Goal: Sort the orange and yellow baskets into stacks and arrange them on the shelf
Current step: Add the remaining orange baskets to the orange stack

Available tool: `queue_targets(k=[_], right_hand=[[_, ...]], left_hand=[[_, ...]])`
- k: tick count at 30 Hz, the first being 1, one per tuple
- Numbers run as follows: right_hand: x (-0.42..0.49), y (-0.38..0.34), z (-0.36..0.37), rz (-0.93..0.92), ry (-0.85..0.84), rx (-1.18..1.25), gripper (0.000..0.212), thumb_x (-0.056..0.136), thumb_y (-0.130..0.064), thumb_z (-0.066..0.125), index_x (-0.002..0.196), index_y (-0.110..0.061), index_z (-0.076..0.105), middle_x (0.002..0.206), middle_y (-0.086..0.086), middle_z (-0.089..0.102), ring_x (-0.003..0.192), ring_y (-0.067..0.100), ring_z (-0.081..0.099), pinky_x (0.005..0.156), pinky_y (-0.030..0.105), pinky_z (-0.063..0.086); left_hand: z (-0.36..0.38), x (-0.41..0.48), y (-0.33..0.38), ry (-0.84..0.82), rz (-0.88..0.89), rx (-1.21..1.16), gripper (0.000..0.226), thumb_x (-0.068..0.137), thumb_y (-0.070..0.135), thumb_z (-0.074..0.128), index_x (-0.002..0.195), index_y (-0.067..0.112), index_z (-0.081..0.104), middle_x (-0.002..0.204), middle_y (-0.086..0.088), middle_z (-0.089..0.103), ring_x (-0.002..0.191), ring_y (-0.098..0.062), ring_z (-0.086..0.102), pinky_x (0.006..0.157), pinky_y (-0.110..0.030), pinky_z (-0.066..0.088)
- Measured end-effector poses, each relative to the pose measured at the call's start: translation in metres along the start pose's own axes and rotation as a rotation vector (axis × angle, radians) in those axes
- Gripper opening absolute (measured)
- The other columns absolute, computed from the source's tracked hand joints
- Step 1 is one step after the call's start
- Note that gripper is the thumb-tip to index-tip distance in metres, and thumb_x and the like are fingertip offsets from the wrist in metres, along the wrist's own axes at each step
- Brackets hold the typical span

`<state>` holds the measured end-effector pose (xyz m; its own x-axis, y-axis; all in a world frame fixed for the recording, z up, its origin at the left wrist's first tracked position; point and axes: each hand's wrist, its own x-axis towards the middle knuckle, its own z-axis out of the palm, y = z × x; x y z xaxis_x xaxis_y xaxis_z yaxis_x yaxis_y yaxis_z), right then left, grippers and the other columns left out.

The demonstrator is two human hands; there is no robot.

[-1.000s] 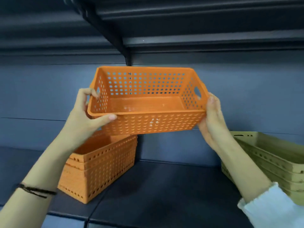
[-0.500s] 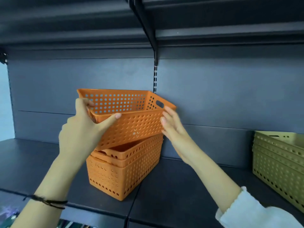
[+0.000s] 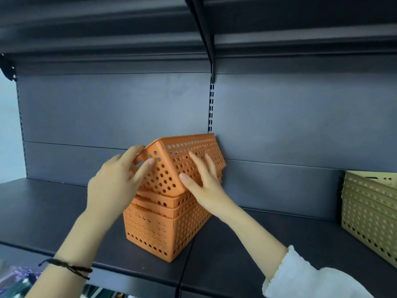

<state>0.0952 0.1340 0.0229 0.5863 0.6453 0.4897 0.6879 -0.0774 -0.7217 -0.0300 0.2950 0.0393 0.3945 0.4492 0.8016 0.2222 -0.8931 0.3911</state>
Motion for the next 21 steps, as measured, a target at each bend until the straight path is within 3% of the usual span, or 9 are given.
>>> queue_targets(k=[4, 7, 10, 13, 15, 18, 21], right_hand=[[0.0, 0.009, 0.012, 0.049, 0.017, -0.039, 0.073, 0.085, -0.071, 0.045, 0.145, -0.059, 0.004, 0.161, -0.015, -0.018, 0.15, 0.016, -0.009, 0.119, 0.055, 0.008], [0.001, 0.013, 0.013, 0.07, 0.038, -0.052, 0.079, 0.079, -0.079, 0.043, 0.141, -0.064, -0.004, 0.161, -0.015, -0.018, 0.15, 0.021, -0.008, 0.118, 0.06, 0.009], [0.001, 0.013, 0.012, 0.063, 0.031, -0.024, 0.078, 0.077, -0.08, 0.045, 0.133, -0.074, -0.008, 0.162, -0.013, -0.018, 0.15, 0.02, -0.012, 0.118, 0.061, 0.006], [0.0, 0.012, 0.009, 0.04, 0.049, 0.047, 0.065, 0.071, -0.084, 0.046, 0.116, -0.085, -0.001, 0.163, -0.016, -0.009, 0.15, 0.014, -0.006, 0.119, 0.058, 0.009], [-0.002, 0.012, 0.004, 0.033, 0.076, 0.146, 0.061, 0.07, -0.086, 0.045, 0.118, -0.084, 0.008, 0.163, -0.019, 0.0, 0.15, 0.007, 0.0, 0.12, 0.054, 0.011], [-0.009, 0.013, -0.009, 0.047, 0.158, 0.308, 0.071, 0.071, -0.082, 0.044, 0.135, -0.065, 0.019, 0.157, -0.025, 0.014, 0.146, 0.003, 0.018, 0.12, 0.046, 0.019], [-0.017, 0.022, -0.03, 0.031, 0.248, 0.364, 0.095, 0.068, -0.088, 0.042, 0.147, -0.039, 0.027, 0.153, -0.014, 0.034, 0.138, 0.004, 0.036, 0.116, 0.044, 0.03]], left_hand=[[0.016, 0.0, -0.013, 0.007, -0.103, -0.148, 0.055, 0.08, 0.067, 0.048, 0.131, 0.045, 0.045, 0.13, -0.011, 0.041, 0.125, -0.034, 0.036, 0.086, -0.055, 0.046], [0.026, 0.004, -0.026, -0.084, -0.362, -0.438, 0.096, 0.071, 0.071, 0.062, 0.149, 0.035, 0.019, 0.151, -0.016, 0.029, 0.14, -0.033, 0.025, 0.109, -0.053, 0.026], [0.034, 0.005, -0.032, -0.223, -0.569, -0.789, 0.117, 0.064, 0.074, 0.06, 0.153, 0.027, 0.001, 0.156, -0.009, 0.029, 0.142, -0.026, 0.03, 0.112, -0.045, 0.025], [0.038, 0.002, -0.026, -0.192, -0.545, -0.783, 0.112, 0.068, 0.069, 0.065, 0.154, 0.027, 0.006, 0.154, -0.006, 0.033, 0.139, -0.026, 0.035, 0.111, -0.045, 0.029], [0.035, -0.002, -0.015, -0.165, -0.49, -0.733, 0.102, 0.073, 0.062, 0.067, 0.153, 0.03, 0.01, 0.146, -0.003, 0.041, 0.133, -0.023, 0.04, 0.105, -0.042, 0.033], [0.027, -0.014, 0.009, -0.192, -0.385, -0.612, 0.104, 0.067, 0.07, 0.065, 0.151, 0.033, 0.015, 0.122, 0.004, 0.049, 0.112, -0.016, 0.045, 0.091, -0.036, 0.037], [0.027, -0.031, 0.033, -0.207, -0.278, -0.547, 0.099, 0.07, 0.071, 0.063, 0.149, 0.039, 0.013, 0.123, 0.002, 0.056, 0.109, -0.016, 0.05, 0.086, -0.036, 0.039]])
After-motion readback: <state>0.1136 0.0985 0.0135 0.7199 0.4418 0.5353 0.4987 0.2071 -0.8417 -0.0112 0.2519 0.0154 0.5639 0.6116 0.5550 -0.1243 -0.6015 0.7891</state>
